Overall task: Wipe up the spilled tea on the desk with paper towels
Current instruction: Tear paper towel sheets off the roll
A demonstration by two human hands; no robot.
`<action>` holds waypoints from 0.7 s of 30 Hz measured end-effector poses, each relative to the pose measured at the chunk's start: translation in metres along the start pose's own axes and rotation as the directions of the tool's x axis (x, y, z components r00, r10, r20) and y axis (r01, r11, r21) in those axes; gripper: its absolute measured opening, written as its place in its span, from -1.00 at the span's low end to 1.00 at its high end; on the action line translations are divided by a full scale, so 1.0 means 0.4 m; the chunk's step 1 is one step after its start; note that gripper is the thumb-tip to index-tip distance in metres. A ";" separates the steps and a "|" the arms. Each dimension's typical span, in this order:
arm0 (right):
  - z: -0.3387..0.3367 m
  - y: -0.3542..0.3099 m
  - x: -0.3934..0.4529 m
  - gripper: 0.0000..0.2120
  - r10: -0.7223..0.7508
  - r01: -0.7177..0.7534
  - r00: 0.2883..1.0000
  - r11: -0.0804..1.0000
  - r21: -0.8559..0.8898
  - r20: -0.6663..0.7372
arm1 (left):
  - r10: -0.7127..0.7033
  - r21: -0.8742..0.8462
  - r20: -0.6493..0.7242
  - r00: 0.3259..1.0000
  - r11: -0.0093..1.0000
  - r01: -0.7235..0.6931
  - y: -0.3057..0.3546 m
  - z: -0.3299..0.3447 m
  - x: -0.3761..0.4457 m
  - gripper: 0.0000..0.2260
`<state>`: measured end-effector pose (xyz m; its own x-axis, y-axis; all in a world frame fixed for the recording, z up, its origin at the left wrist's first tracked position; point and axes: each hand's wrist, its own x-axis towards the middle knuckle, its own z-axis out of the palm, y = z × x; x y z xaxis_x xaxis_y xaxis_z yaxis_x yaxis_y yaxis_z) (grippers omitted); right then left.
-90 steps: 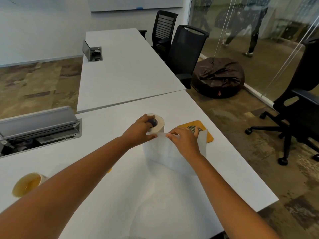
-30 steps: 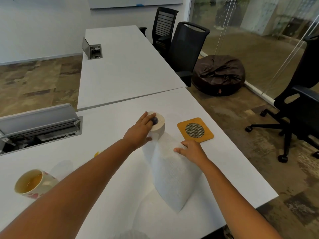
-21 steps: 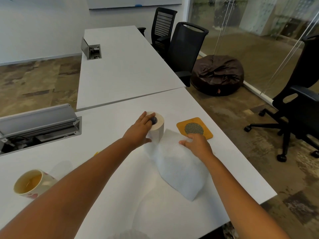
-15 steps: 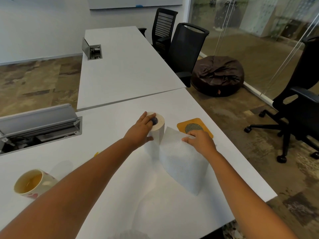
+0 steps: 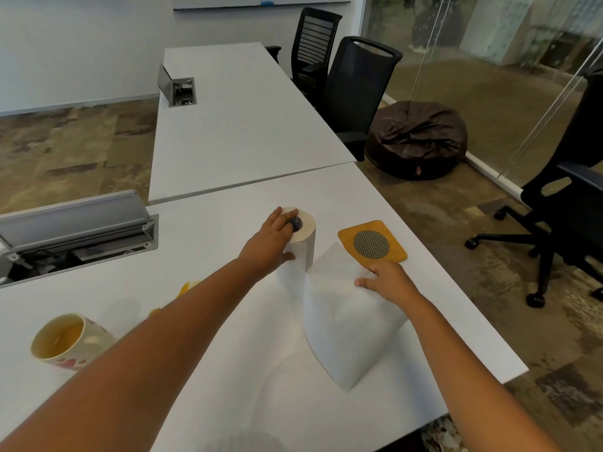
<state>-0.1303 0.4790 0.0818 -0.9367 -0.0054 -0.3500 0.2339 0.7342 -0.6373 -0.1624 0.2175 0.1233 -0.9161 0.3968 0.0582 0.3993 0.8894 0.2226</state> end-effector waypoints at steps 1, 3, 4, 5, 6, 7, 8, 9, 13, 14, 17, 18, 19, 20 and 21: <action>0.001 0.001 -0.001 -0.46 -0.004 0.004 1.000 1.000 0.005 -0.012 | -0.005 -0.002 -0.001 1.000 1.000 0.005 0.001 0.000 0.002 -0.50; 0.004 0.004 -0.003 -0.46 -0.006 0.007 1.000 1.000 0.020 -0.026 | -0.019 -0.008 0.001 1.000 1.000 0.019 0.003 -0.001 0.006 -0.50; 0.006 0.007 -0.004 -0.47 -0.007 0.008 1.000 1.000 0.026 -0.031 | -0.028 -0.009 0.002 1.000 1.000 0.028 0.003 -0.002 0.008 -0.50; 0.009 0.011 -0.005 -0.47 -0.006 0.008 0.999 0.999 0.033 -0.035 | -0.037 -0.011 0.003 0.999 0.999 0.037 0.004 -0.002 0.010 -0.50; 0.012 0.015 -0.006 -0.47 -0.002 0.004 0.999 0.999 0.045 -0.043 | -0.044 -0.014 0.003 0.999 0.999 0.044 0.005 -0.002 0.011 -0.49; 0.015 0.018 -0.008 -0.47 -0.002 0.005 0.999 0.999 0.054 -0.051 | -0.049 -0.018 0.003 0.999 0.999 0.049 0.007 -0.002 0.012 -0.49; 0.018 0.022 -0.009 -0.48 -0.002 0.005 0.998 0.998 0.056 -0.060 | -0.052 -0.020 0.003 0.999 0.998 0.052 0.008 -0.001 0.013 -0.50; 0.020 0.026 -0.010 -0.49 -0.002 0.005 0.998 0.998 0.055 -0.068 | -0.053 -0.020 0.003 0.999 0.998 0.053 0.009 -0.001 0.013 -0.50; 0.017 0.045 -0.013 -0.52 0.020 -0.016 0.995 0.999 0.040 -0.100 | -0.057 -0.016 0.003 0.998 0.998 0.057 0.005 0.001 0.009 -0.51; 0.015 0.048 -0.015 -0.52 0.031 -0.027 0.995 0.999 0.035 -0.098 | -0.058 -0.018 0.000 0.998 0.998 0.058 0.006 0.002 0.009 -0.51; 0.013 0.059 -0.014 -0.56 0.068 -0.067 0.996 0.997 0.022 -0.058 | -0.067 -0.025 -0.012 0.998 0.997 0.067 0.012 0.006 0.010 -0.51; 0.013 0.061 -0.018 -0.58 0.077 -0.076 0.997 0.997 0.027 -0.032 | -0.073 -0.024 -0.015 0.997 0.997 0.072 0.014 0.006 0.010 -0.50; 0.015 0.063 -0.020 -0.50 0.082 -0.082 0.997 0.996 0.037 -0.011 | -0.079 -0.022 -0.018 0.997 0.997 0.079 0.016 0.007 0.010 -0.50; 0.017 0.064 -0.025 -0.41 0.085 -0.085 0.996 0.995 0.049 0.003 | -0.086 -0.019 -0.021 0.996 0.996 0.085 0.017 0.007 0.010 -0.49; 0.020 0.062 -0.031 -0.33 0.083 -0.083 0.997 0.995 0.053 -0.003 | -0.092 -0.017 -0.023 0.995 0.996 0.092 0.020 0.007 0.010 -0.48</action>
<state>-0.1107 0.4916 0.0649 -0.9148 0.0576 -0.3999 0.3242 0.6954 -0.6414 -0.1627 0.2268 0.1224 -0.9495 0.3078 0.0603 0.3131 0.9179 0.2437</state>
